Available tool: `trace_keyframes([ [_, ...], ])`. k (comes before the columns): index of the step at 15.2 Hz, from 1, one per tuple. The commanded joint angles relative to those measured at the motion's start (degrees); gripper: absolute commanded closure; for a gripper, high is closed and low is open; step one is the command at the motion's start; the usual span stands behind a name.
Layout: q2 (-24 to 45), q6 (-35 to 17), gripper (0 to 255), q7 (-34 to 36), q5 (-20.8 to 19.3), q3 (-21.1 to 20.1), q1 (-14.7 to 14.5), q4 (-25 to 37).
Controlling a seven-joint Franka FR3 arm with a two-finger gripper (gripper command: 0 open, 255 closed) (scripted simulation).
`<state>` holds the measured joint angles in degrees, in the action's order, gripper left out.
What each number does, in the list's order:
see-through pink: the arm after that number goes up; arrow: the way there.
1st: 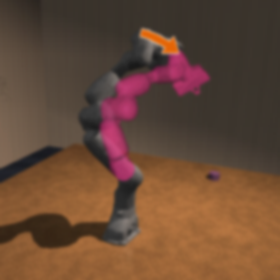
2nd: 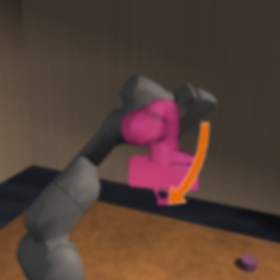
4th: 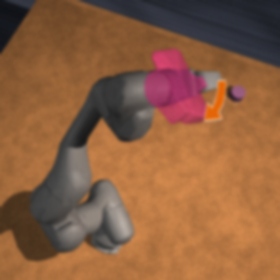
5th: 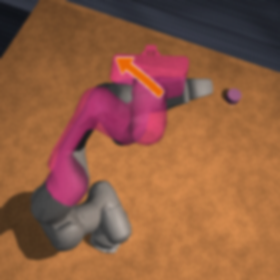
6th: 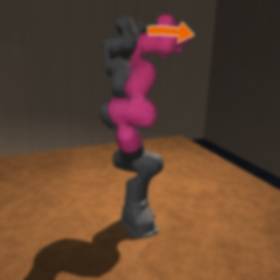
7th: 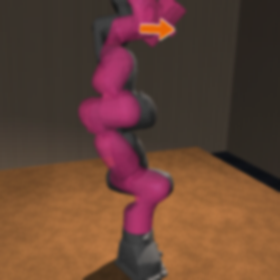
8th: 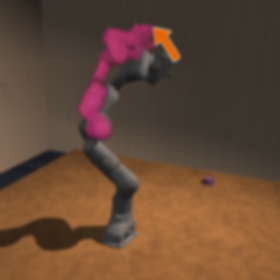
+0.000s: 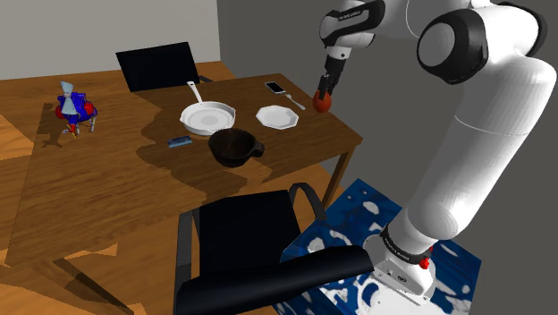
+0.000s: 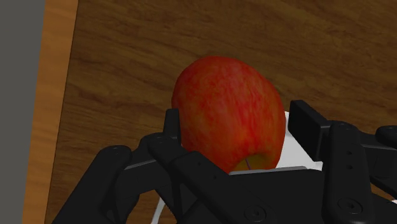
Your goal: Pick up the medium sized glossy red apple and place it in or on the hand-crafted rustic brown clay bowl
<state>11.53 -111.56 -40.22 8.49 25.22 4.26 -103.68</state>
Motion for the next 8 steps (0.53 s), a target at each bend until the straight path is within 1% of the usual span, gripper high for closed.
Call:
trace_keyframes([
  [1, -0.34, 1.6, 255, 0.27, -0.23, 0.05, -0.03, 1.29],
  [8, -1.37, 6.65, 255, 0.91, -0.89, 0.21, -0.03, 5.45],
])
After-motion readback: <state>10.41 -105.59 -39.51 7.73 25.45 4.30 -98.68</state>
